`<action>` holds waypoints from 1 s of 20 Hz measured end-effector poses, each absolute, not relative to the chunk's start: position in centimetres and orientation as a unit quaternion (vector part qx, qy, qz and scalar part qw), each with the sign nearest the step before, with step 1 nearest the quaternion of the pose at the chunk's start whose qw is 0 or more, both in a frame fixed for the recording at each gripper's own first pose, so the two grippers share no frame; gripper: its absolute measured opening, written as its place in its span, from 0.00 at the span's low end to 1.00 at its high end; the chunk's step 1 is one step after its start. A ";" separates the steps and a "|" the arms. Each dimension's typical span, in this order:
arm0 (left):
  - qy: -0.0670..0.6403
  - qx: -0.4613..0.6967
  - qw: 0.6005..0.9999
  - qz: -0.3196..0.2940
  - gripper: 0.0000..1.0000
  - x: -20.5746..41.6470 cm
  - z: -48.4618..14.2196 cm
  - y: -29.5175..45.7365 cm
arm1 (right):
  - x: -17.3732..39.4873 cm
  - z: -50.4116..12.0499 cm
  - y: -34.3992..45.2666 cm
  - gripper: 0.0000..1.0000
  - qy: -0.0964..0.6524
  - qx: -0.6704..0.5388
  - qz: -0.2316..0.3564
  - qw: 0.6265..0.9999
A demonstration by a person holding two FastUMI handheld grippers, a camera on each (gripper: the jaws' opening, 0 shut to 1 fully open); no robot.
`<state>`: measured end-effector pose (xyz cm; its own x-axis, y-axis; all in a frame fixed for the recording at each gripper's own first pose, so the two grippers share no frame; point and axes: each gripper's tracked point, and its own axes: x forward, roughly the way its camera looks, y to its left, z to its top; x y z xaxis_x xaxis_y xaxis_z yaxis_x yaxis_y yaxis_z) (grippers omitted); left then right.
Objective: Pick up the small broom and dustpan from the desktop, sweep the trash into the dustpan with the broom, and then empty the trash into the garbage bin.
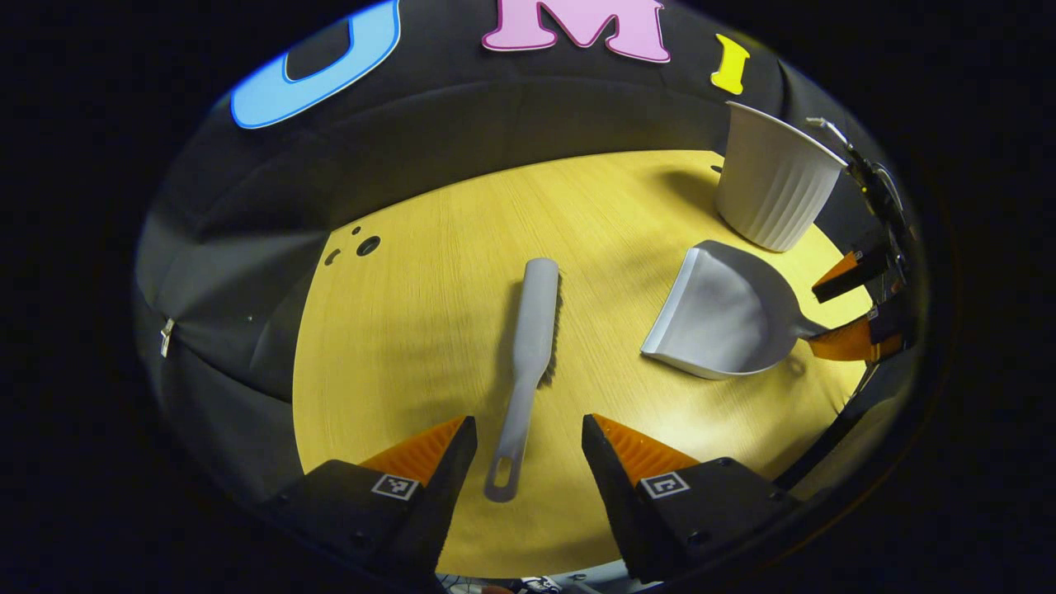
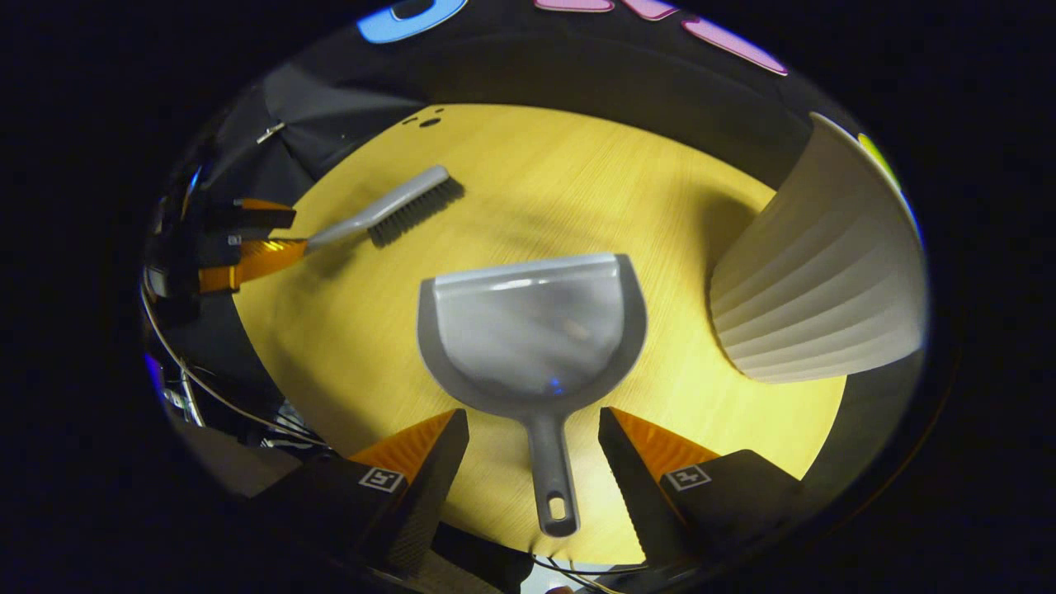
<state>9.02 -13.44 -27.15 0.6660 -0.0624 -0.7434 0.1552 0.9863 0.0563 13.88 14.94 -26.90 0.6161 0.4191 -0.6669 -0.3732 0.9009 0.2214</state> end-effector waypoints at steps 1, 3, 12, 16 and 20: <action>0.391 0.053 0.917 -0.063 0.83 9.2 -26.4 -13.6 | 14.0 -25.9 14.6 0.98 0.366 0.038 0.217 0.904; 0.364 0.040 0.927 -0.082 0.83 9.3 -24.9 -14.6 | 14.2 -23.7 13.4 0.99 0.335 0.054 0.209 0.917; 0.235 0.003 0.966 -0.106 0.97 10.0 -15.8 -17.6 | 14.5 -16.8 11.0 1.00 0.221 0.092 0.185 0.953; 0.198 -0.004 0.975 -0.105 0.97 9.8 -13.3 -18.7 | 14.4 -13.2 10.4 0.98 0.147 0.088 0.182 0.968; 0.164 -0.010 0.982 -0.093 0.97 9.1 -11.6 -19.0 | 14.1 -10.9 9.6 0.98 0.093 0.082 0.166 0.978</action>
<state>9.08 -19.03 -11.62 0.9289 -0.1862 -0.3202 0.1797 0.9824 -0.0502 14.15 9.64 -10.90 0.9275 0.3406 -0.1543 -0.3103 0.9313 0.1909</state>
